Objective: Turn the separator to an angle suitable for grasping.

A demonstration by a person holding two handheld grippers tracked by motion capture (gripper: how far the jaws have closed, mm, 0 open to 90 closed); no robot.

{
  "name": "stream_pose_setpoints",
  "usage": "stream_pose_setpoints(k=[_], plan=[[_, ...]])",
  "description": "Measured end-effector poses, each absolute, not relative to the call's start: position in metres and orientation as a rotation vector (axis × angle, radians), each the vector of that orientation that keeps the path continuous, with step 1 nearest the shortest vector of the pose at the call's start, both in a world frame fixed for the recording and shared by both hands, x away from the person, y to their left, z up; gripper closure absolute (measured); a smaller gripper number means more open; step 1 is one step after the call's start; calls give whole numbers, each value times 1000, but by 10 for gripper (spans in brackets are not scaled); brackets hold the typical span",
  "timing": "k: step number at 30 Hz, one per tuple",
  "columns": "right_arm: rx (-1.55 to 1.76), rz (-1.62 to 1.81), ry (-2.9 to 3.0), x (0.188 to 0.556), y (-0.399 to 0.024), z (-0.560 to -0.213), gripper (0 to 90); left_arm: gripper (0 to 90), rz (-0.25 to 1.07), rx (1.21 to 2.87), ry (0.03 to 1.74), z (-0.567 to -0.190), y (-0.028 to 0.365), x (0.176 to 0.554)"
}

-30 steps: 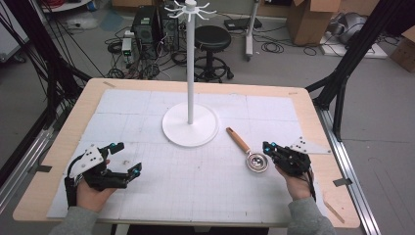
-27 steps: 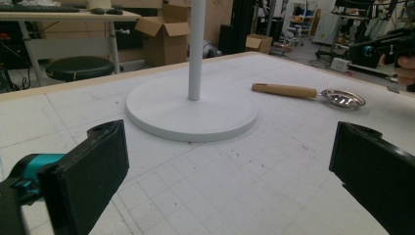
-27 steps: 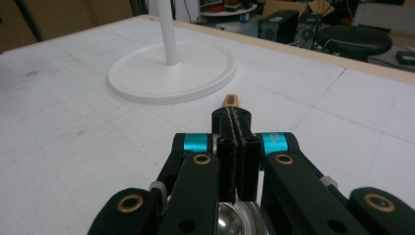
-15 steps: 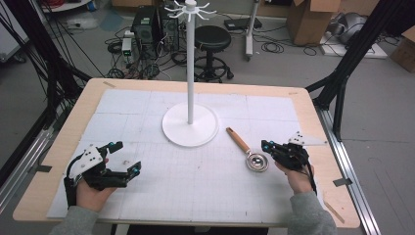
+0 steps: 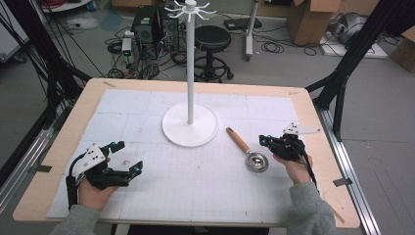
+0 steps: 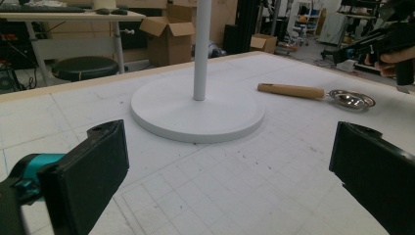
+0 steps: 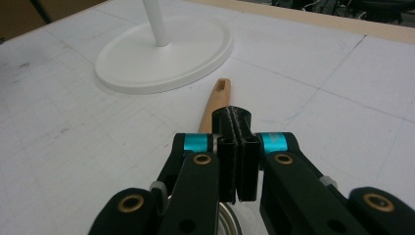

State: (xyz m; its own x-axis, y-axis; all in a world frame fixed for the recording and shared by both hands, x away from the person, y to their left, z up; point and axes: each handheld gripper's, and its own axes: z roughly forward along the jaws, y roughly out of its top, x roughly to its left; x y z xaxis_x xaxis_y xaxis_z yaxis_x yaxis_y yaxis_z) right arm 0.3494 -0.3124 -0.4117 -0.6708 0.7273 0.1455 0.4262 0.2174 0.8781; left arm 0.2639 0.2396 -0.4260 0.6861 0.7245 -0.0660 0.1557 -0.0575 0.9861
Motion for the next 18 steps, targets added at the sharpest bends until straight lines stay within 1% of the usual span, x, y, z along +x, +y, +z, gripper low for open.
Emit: stream_pose_setpoints(k=[14,18], plan=[[1073,1367,2279,370,-300,-409,900,17,522,1606,740,-426,239,262],[1071,1350,2305,377,-294,-410,900,17,460,1559,758,-424,239,262]])
